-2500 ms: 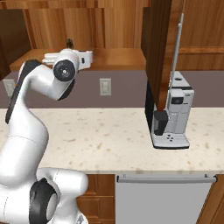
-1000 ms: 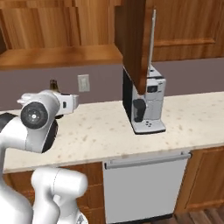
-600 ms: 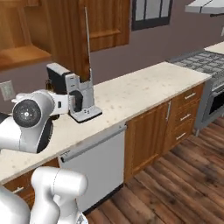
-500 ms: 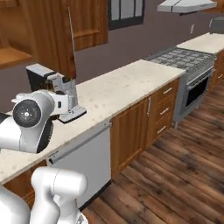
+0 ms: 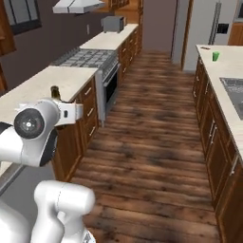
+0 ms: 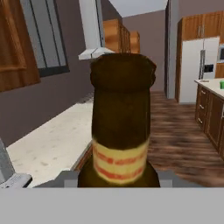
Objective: Open the cabinet directly in front. Then move the beer and the cup to the dining counter with the candle on it.
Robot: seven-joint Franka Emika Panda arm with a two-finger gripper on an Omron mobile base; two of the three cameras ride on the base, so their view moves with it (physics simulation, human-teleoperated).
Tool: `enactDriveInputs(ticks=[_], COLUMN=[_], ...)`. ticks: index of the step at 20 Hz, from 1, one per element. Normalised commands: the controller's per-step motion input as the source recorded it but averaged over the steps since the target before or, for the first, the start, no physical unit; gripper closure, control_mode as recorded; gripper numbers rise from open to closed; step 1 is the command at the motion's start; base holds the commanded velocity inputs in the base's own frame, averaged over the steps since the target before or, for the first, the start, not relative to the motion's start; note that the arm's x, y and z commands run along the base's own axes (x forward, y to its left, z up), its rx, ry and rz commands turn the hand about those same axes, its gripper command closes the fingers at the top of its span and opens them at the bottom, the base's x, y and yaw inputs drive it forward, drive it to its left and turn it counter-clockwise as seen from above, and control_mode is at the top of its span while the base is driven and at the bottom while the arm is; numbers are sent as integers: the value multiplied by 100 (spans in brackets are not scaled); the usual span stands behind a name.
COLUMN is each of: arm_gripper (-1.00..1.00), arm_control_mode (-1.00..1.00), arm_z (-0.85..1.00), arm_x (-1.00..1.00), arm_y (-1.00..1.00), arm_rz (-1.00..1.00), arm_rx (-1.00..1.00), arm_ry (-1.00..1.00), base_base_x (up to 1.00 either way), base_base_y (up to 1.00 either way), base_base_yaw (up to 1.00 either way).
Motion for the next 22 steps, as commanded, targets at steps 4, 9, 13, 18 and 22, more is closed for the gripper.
enactDriveInputs(ticks=[4,9,13,18,22], arm_gripper=[100,100,100,100,100], arm_control_mode=[100,100,100,100,100], arm_z=[0,0,0,0,0], arm_x=[0,0,0,0,0], arm_y=[0,0,0,0,0], arm_rz=[0,0,0,0,0], arm_rx=[0,0,0,0,0], arm_ry=[0,0,0,0,0], base_base_x=[99,100,100,100,100], base_base_y=[-4,-46,-39,-39,-42], base_base_yaw=[-23,-16,-9,-6,-2])
